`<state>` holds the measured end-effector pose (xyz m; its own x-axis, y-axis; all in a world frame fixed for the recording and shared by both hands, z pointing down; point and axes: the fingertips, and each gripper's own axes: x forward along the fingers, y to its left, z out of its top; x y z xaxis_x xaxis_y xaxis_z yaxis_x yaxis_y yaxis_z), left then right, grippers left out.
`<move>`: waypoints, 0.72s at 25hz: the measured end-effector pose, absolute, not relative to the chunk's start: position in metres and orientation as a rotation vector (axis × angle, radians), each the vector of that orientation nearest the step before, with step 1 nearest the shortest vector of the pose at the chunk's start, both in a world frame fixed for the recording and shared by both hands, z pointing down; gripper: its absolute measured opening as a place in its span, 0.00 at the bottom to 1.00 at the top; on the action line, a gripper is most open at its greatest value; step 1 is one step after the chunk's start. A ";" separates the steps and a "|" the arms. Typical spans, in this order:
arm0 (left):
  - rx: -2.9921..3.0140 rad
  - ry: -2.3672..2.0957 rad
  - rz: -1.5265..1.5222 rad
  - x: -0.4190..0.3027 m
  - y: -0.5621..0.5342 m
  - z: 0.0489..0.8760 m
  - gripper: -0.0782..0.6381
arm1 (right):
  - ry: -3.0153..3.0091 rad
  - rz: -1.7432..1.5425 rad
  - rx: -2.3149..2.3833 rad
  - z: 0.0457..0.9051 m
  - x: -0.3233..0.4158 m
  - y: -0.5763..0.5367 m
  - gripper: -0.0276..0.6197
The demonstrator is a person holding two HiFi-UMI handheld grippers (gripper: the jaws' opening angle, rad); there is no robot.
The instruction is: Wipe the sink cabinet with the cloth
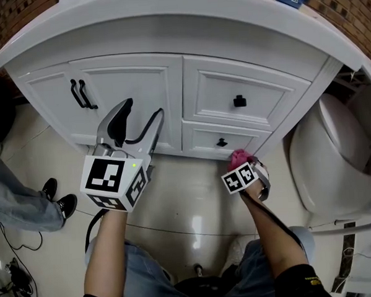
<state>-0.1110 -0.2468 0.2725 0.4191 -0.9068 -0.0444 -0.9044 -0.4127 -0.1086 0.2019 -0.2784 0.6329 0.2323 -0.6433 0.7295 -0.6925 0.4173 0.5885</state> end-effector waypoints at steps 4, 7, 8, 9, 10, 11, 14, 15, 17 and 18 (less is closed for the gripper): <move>-2.535 1.651 -0.060 -0.117 -0.246 0.275 0.49 | -1.713 0.042 1.042 0.654 0.095 -0.273 0.12; -2.519 1.683 -0.068 -0.130 -0.244 0.276 0.49 | -1.850 -0.060 0.937 0.649 0.018 -0.278 0.12; -2.512 1.693 -0.069 -0.134 -0.243 0.276 0.49 | -1.887 -0.055 0.929 0.648 -0.001 -0.281 0.12; -2.504 1.702 -0.075 -0.138 -0.243 0.276 0.49 | -1.919 -0.034 0.932 0.647 -0.015 -0.285 0.12; -2.496 1.710 -0.084 -0.143 -0.242 0.276 0.49 | -1.944 -0.003 0.946 0.646 -0.024 -0.290 0.12; -2.489 1.719 -0.092 -0.147 -0.242 0.277 0.49 | -1.961 0.034 0.970 0.645 -0.028 -0.294 0.12; -2.483 1.736 -0.089 -0.157 -0.240 0.277 0.49 | -1.966 0.132 1.071 0.645 -0.011 -0.304 0.12; -2.483 1.738 -0.086 -0.159 -0.241 0.277 0.49 | -1.949 0.151 1.108 0.646 0.003 -0.305 0.12; -2.490 1.732 -0.082 -0.155 -0.242 0.278 0.49 | -1.883 0.180 1.196 0.649 0.044 -0.306 0.13; -2.498 1.722 -0.079 -0.151 -0.243 0.279 0.49 | -1.835 0.198 1.252 0.650 0.071 -0.306 0.11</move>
<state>-0.1505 -0.2433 0.2788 0.3565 -0.9341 -0.0174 -0.9286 -0.3522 -0.1168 0.0707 -0.3055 0.6501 -0.1040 -0.6748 0.7307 -0.8152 0.4787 0.3260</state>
